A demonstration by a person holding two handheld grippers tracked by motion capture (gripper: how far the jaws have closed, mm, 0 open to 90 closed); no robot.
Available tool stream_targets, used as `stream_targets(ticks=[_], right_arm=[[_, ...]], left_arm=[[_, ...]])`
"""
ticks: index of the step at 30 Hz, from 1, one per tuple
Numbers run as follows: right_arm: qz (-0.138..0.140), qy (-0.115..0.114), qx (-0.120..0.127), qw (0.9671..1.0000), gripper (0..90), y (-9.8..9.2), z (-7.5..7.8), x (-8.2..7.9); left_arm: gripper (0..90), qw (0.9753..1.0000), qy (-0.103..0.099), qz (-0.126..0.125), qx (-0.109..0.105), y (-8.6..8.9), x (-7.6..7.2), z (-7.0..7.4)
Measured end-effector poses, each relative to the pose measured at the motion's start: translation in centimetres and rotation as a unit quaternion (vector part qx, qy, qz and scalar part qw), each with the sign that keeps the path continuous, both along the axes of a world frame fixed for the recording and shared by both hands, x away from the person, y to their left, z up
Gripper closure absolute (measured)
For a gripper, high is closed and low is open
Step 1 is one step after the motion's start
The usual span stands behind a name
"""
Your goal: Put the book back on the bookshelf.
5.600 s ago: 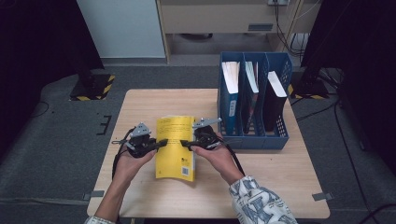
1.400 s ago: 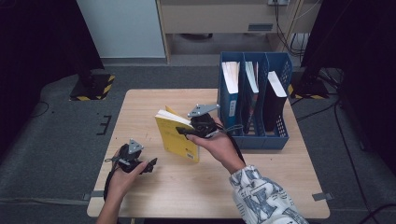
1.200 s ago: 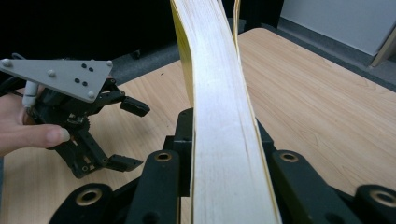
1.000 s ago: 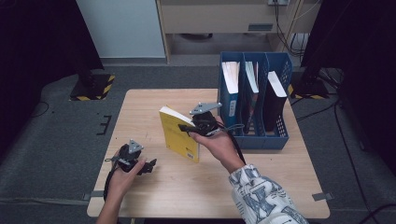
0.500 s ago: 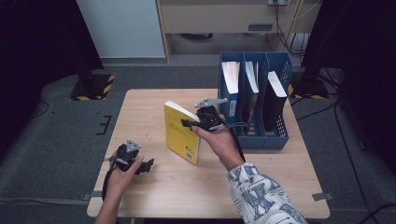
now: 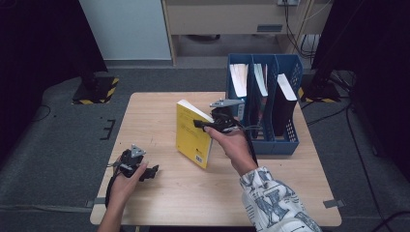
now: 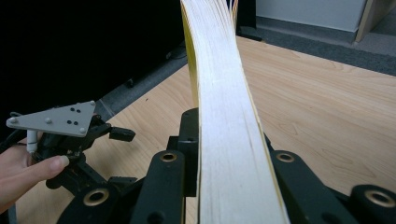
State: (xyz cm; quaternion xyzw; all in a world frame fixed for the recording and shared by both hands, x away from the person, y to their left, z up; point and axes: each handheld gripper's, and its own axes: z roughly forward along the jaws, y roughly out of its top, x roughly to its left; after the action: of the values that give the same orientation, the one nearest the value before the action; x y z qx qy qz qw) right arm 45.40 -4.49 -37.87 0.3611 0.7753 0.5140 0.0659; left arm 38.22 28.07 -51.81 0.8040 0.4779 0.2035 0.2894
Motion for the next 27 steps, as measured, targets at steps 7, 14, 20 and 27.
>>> stream_targets(ticks=[7,14,20,27], right_arm=[[-0.006,0.002,0.011,0.9999,75.2,-1.0,0.2,-0.3],[-0.01,0.003,0.018,0.9998,75.1,-2.4,0.3,-1.5],[-0.016,0.007,0.029,0.9994,75.1,-3.9,0.2,-2.5],[-0.018,0.008,0.034,0.9992,75.2,-5.6,0.3,-3.6]], left_arm=[[6.4,1.0,0.006,0.005,0.003,0.1,0.0,-0.1],[6.1,0.9999,0.009,0.004,0.001,0.2,0.1,-0.3],[5.9,0.9999,0.014,0.004,0.004,0.1,0.2,-0.4],[5.8,0.9998,0.016,0.006,0.005,0.1,0.2,-0.5]])
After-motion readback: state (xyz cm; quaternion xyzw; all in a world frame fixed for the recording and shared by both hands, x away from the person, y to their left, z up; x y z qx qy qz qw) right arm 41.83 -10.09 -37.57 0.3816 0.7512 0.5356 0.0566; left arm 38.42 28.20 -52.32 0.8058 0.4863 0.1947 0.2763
